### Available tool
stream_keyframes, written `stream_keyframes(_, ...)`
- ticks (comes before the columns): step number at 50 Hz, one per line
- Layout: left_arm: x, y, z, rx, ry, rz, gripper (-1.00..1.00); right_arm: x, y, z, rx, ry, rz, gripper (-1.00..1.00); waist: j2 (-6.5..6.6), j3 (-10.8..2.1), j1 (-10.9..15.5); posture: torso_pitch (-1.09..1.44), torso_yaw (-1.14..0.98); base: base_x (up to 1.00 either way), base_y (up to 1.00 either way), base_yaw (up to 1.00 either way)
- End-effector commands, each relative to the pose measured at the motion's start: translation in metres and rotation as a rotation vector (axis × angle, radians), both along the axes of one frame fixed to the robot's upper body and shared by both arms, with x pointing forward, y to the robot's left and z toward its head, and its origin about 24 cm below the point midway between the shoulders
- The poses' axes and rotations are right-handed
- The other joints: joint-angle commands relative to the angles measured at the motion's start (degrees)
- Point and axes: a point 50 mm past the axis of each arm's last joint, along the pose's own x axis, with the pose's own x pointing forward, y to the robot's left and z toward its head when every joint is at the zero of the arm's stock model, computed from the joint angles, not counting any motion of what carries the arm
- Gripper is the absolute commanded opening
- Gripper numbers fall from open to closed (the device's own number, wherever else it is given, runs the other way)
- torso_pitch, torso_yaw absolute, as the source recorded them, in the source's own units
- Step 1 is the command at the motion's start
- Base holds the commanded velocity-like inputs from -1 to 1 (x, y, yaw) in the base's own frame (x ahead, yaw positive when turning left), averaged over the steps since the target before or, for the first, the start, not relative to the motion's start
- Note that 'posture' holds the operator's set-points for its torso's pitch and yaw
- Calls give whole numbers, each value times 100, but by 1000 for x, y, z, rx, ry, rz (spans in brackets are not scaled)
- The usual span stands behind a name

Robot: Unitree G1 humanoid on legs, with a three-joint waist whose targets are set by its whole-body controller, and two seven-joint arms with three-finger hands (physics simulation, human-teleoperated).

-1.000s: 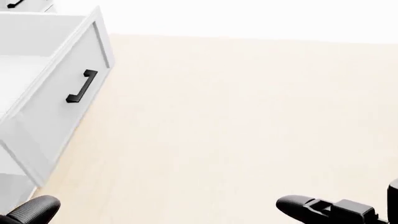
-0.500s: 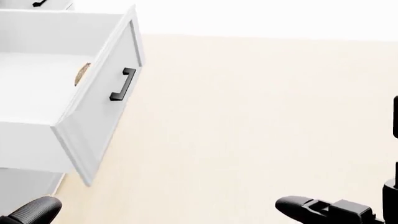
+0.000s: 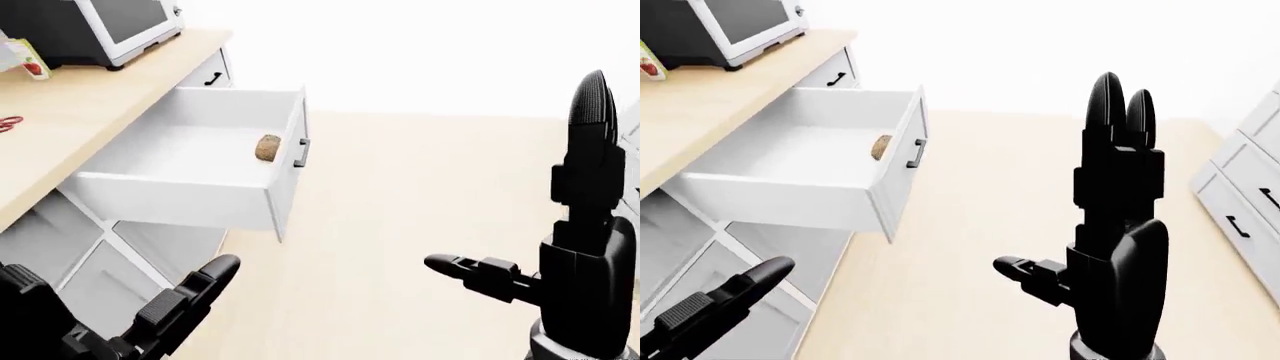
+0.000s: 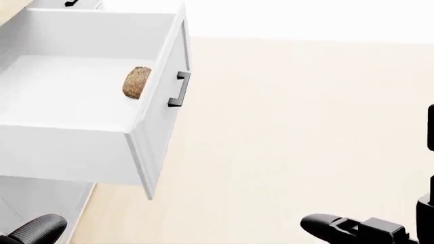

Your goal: Close the right drawer.

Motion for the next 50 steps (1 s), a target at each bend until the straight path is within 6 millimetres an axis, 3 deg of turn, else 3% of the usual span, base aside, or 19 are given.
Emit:
stream_keyframes(1,-3,0,3,-2,-24,3,100,-4,3,6,-5,-44,15,100,181,-139,22,0,0,3,35,0)
stream_keyframes(2,-3,0,3,-1,-25,4,100,-4,3,5,-4,-44,15,100,194,-202,10,0,0,2,34,0)
stream_keyframes(3,-3,0,3,-1,-24,3,100,-4,3,5,-6,-43,15,100,52,-45,88,0,0,2,36,0)
stream_keyframes(4,-3,0,3,-1,-25,3,100,-4,3,5,-6,-43,15,100,30,6,77,0,0,3,34,0)
stream_keyframes(12,-3,0,3,-1,-24,3,100,-4,3,4,-6,-41,15,100,-431,-18,73,0,0,3,35,0)
stream_keyframes(15,-3,0,2,0,-23,2,100,-4,3,5,-6,-40,15,100,-815,-121,57,0,0,3,35,0)
stream_keyframes(16,-3,0,2,-1,-23,2,100,-4,3,5,-6,-42,15,100,-536,-31,-32,0,0,2,34,0)
stream_keyframes(17,-3,0,2,0,-23,1,100,-4,3,5,-7,-41,14,100,-651,-49,27,0,0,3,35,0)
stream_keyframes(19,-3,0,2,0,-23,2,100,-4,3,5,-6,-42,14,100,-644,-97,16,0,0,3,35,0)
stream_keyframes(24,-3,0,2,-3,-26,1,100,-4,3,4,-6,-41,14,100,-318,15,27,0,0,2,35,0)
stream_keyframes(26,-3,0,2,-2,-25,0,100,-4,3,4,-6,-41,14,100,-11,-63,17,0,0,3,35,0)
stream_keyframes(27,-3,0,2,-3,-24,0,100,-4,2,4,-6,-41,13,100,289,-158,51,0,0,2,35,0)
stream_keyframes(28,-3,0,3,-2,-24,1,100,-4,3,4,-6,-41,13,100,66,-105,100,0,0,2,36,0)
stream_keyframes(37,-3,0,3,-4,-23,0,100,-4,2,5,-6,-43,13,100,-415,0,79,0,0,3,35,0)
stream_keyframes(40,-3,0,3,-3,-21,-1,100,-3,2,4,-7,-42,13,100,-786,-95,55,0,0,3,36,0)
stream_keyframes(41,-3,0,3,-3,-23,-1,100,-4,3,5,-6,-42,14,100,-565,-39,-24,0,0,4,34,0)
stream_keyframes(43,-3,0,3,-2,-22,-1,100,-3,2,4,-6,-41,12,100,-643,-48,14,0,0,2,35,0)
stream_keyframes(45,-3,0,3,-2,-22,-1,100,-3,2,5,-7,-42,13,100,-601,-100,23,0,0,2,35,0)
stream_keyframes(50,-3,0,2,-1,-21,-1,100,-3,2,4,-6,-42,12,100,-196,9,12,0,0,3,35,0)
